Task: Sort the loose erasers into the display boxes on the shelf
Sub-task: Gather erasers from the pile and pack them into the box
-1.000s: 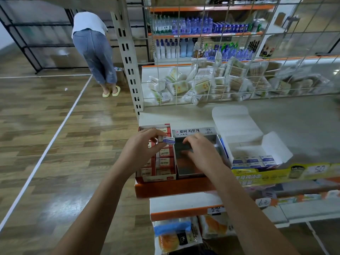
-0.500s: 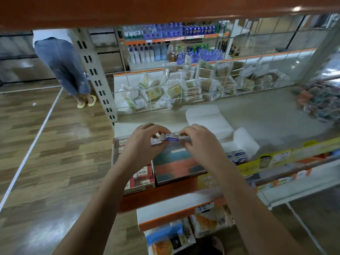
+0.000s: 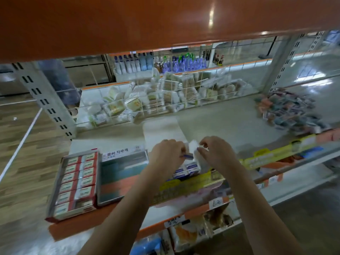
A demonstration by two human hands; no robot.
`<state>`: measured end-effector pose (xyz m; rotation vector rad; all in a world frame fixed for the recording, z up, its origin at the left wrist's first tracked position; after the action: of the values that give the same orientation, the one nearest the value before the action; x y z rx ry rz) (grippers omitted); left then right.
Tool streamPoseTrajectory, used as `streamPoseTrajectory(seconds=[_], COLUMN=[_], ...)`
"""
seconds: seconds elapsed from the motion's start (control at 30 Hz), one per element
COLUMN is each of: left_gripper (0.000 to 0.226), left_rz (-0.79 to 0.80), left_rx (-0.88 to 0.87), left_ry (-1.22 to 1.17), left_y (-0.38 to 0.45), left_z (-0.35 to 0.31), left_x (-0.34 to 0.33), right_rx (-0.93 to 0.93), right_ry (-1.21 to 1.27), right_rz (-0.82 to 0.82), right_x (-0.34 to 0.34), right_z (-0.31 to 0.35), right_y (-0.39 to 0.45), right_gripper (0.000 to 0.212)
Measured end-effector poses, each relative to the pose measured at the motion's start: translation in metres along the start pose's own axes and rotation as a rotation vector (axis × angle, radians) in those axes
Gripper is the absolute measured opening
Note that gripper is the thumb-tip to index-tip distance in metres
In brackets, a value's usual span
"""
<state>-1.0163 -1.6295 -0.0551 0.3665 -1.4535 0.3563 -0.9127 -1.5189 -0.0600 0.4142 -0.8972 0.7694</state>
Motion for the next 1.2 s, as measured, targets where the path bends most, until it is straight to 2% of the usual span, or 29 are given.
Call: streamPoseTrajectory(seconds=[0.17,0.3,0.43,0.87,1.07,1.2], left_gripper=[0.022,0.028,0.026,0.029,0.023,0.02], left_rz=[0.143,0.192,0.21,0.395,0.182,-0.029], left_rx=[0.094,0.142,0.164,0.064,0.075,-0.048], left_ry=[-0.06,-0.171,-0.128,-0.214,-0.275,-0.205], left_y=[0.007,0.008,0.008,0.014,0.021,0.036], left_z=[-0.007,-0.006,-0.002,-0.004,0.022,-0.002], left_x=[-0.021,-0.027,-0.026,-0.004,0.034,0.048], right_rx=[0.04,0.119,0.176,0.278,0.28,0.235], right_ry=[0.043,0.089,0.121,0.167,0.193,0.168], right_rz=[0.093,0.133,0.165,0.208,0.214,0.117], right_x=[-0.004,-0.005,-0.005,-0.006,0.005,0.024], right_z=[-0.013,-0.018,-0.025,-0.032,-0.037,-0.05], right_y=[0.007,0.013,0.017,0.026,0.032,0.032], right_gripper=[0.026,0.025,0.025,0.02,0.024,0.022])
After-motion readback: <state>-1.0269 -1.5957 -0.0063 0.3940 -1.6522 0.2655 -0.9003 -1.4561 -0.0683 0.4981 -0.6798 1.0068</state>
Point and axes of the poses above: each hand's wrist, its own y-axis towards the middle knuckle, its own x-axis out of the back of the hand, z = x × y, the point moved 2 cm from there along y, towards the middle knuckle, and after that the axes turned 15 degrees about y, right-handed, at the moved point
